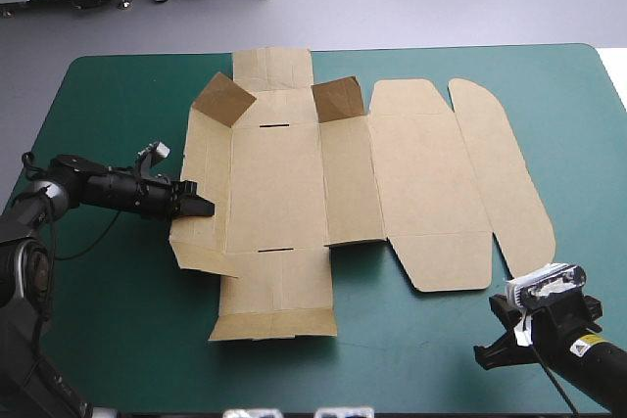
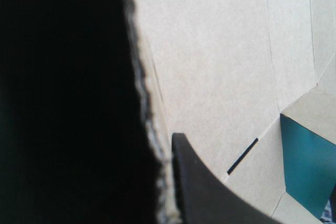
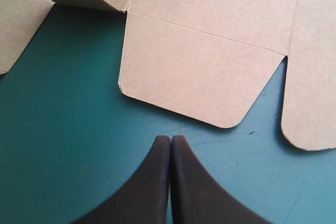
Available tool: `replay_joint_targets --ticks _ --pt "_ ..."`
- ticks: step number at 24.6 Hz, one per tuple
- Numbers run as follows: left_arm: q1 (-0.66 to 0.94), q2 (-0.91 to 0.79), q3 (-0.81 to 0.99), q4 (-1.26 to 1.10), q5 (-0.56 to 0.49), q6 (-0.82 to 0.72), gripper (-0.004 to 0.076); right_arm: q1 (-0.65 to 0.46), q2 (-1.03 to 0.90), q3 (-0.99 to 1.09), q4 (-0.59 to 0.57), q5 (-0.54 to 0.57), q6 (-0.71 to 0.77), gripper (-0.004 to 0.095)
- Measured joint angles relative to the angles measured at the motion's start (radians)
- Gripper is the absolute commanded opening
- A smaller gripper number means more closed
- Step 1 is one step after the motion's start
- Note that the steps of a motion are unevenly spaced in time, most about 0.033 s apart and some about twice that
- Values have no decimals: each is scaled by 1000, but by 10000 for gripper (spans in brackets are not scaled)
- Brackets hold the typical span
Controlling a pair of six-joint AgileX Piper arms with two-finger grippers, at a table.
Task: Fold the box
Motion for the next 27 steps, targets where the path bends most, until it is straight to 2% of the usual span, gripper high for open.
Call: replay_joint_targets --ticks 5,8,13,18,21,27 --pt "-79 -75 -240 197 42 -68 -8 0 0 0 8 1 0 -18" --pt "-222 -99 -410 474 54 -172 -8 0 0 0 15 1 0 -18" --pt "-398 -99 -534 763 67 -216 -8 0 0 0 16 0 3 -18" --pt "-547 -99 -611 943 -4 -215 -8 0 0 -3 16 -12 24 -18" --pt "-657 -99 -630 1068 -96 -183 -8 0 0 -41 16 -45 33 -18" --pt "-769 -99 -630 1216 -144 -142 -8 0 0 -112 9 -133 89 -18"
